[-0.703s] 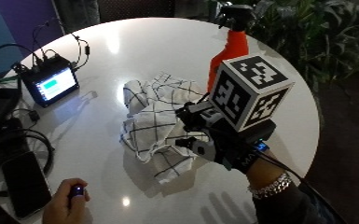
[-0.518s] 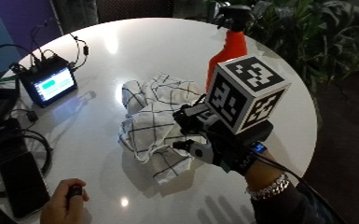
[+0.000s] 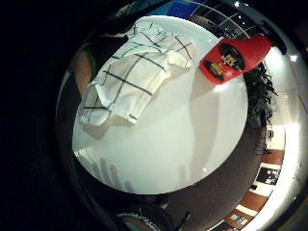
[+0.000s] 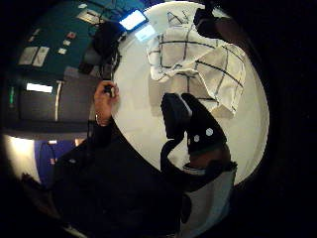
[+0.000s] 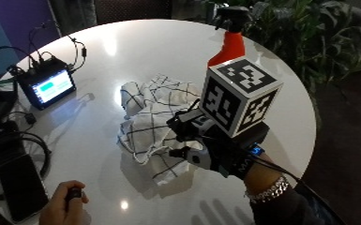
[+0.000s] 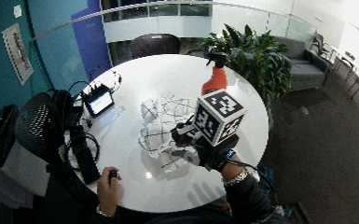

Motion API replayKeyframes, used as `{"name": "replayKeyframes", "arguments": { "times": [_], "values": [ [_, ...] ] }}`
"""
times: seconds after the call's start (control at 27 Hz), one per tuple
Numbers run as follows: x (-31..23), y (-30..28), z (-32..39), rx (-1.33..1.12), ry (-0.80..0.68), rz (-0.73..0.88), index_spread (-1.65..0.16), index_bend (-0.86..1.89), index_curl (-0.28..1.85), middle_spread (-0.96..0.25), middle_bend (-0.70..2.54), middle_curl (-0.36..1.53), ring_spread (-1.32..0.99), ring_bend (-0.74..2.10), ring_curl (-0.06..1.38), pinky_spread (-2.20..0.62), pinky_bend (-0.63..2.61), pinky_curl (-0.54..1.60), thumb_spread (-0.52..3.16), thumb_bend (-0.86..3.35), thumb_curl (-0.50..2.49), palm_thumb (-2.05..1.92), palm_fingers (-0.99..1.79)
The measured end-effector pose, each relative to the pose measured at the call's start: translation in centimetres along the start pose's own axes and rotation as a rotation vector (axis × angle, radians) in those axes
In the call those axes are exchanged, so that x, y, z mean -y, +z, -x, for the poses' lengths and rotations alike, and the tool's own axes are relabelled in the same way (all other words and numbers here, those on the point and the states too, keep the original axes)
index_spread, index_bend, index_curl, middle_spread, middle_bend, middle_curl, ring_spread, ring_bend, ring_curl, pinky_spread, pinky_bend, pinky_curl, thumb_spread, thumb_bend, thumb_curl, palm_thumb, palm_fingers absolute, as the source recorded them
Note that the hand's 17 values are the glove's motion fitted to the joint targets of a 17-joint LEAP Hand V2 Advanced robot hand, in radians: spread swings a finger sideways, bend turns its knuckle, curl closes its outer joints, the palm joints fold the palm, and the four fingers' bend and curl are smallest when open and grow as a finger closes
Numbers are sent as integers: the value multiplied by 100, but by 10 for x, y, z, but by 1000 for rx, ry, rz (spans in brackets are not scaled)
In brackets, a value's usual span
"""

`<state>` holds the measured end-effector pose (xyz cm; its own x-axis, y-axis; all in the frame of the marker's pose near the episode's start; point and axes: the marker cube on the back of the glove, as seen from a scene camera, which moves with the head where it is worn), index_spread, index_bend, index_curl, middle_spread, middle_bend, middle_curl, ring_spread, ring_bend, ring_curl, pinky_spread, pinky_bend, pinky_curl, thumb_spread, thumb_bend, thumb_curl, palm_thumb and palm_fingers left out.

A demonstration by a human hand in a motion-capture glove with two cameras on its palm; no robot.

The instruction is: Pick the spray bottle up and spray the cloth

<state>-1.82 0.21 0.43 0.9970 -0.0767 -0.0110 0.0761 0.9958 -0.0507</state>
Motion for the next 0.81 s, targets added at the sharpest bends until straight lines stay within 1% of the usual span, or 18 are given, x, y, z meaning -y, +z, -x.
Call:
{"name": "replayKeyframes", "arguments": {
  "times": [0.22,0.81],
  "values": [
    [2,1,-8,8,29,-5,-38,27,30,-7,24,25,-12,31,24,17,16,18,114,21,18,54,61],
    [9,-13,-83,50,302,-137,-38,19,33,-6,20,30,-9,34,28,20,16,21,120,13,22,58,70]
  ]
}}
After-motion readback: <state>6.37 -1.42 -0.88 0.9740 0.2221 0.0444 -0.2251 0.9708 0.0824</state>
